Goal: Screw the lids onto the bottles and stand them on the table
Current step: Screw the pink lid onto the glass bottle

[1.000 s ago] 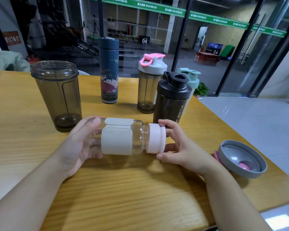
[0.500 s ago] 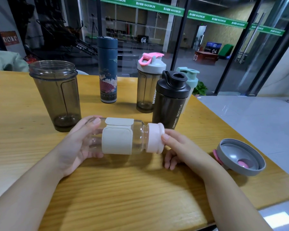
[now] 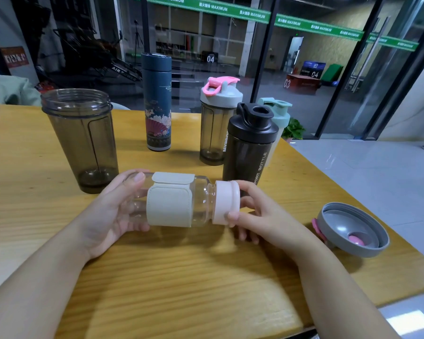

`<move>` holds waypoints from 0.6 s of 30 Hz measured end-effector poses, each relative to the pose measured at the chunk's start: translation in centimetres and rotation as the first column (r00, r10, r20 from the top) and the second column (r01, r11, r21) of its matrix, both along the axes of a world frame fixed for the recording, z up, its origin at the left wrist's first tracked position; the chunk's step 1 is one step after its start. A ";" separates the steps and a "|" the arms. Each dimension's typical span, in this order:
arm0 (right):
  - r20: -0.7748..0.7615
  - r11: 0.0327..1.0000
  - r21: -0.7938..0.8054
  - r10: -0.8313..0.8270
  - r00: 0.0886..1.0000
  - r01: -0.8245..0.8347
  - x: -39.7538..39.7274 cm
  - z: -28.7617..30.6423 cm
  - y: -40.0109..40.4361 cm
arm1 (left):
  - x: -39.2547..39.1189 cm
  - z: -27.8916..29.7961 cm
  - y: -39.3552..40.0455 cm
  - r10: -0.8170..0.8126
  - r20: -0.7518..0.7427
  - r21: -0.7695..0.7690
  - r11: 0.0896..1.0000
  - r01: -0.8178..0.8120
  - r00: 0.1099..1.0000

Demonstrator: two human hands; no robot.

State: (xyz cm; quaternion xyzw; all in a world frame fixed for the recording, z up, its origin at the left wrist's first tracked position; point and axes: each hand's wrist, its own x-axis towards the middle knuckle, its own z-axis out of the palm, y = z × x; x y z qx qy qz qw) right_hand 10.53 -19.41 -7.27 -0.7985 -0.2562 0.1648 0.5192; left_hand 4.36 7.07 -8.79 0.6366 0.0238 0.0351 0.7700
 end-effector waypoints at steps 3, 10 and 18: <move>-0.014 0.999 -0.014 -0.047 0.999 0.047 0.1 -0.2 0.3 | 0.0 0.0 0.0 -0.009 0.004 0.005 1.000 0.009 1.000; -0.007 0.993 -0.065 -0.101 0.995 0.100 0.1 -0.3 0.4 | 0.0 0.1 -0.1 -0.017 0.005 0.021 1.000 0.016 1.000; 0.113 0.997 -0.037 0.066 0.991 -0.062 0.1 -0.4 -0.4 | 0.0 0.0 0.0 -0.019 -0.001 0.005 1.000 0.019 1.000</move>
